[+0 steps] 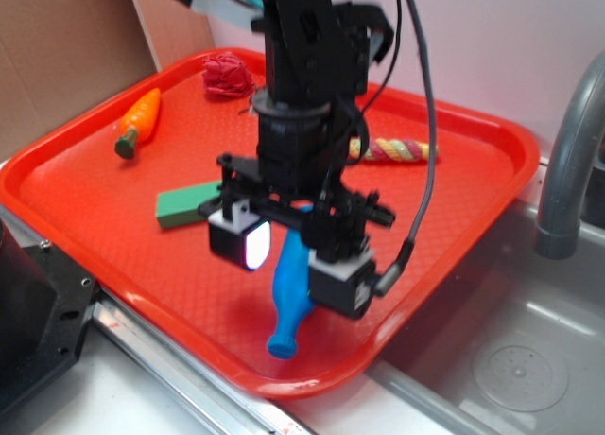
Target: Grab the blue bottle.
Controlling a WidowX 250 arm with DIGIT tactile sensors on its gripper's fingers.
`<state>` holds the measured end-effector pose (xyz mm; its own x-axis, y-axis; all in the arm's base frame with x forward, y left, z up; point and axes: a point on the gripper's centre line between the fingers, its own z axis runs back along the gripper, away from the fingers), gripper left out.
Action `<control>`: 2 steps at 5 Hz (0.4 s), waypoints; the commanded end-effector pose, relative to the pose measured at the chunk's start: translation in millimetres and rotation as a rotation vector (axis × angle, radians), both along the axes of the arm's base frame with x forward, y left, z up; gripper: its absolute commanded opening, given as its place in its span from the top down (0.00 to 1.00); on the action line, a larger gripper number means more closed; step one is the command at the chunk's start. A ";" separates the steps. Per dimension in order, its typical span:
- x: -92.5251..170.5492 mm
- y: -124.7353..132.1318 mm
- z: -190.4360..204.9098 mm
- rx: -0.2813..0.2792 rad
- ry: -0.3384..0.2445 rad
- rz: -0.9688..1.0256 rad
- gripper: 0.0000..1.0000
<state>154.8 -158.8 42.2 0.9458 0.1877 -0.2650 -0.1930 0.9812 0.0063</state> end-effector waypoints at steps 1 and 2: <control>-23.6 14.3 -38.7 0.060 0.056 -0.046 0.00; -22.3 14.4 -36.0 0.027 0.055 -0.065 1.00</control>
<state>146.7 -155.1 10.2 0.9448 0.1280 -0.3017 -0.1273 0.9916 0.0223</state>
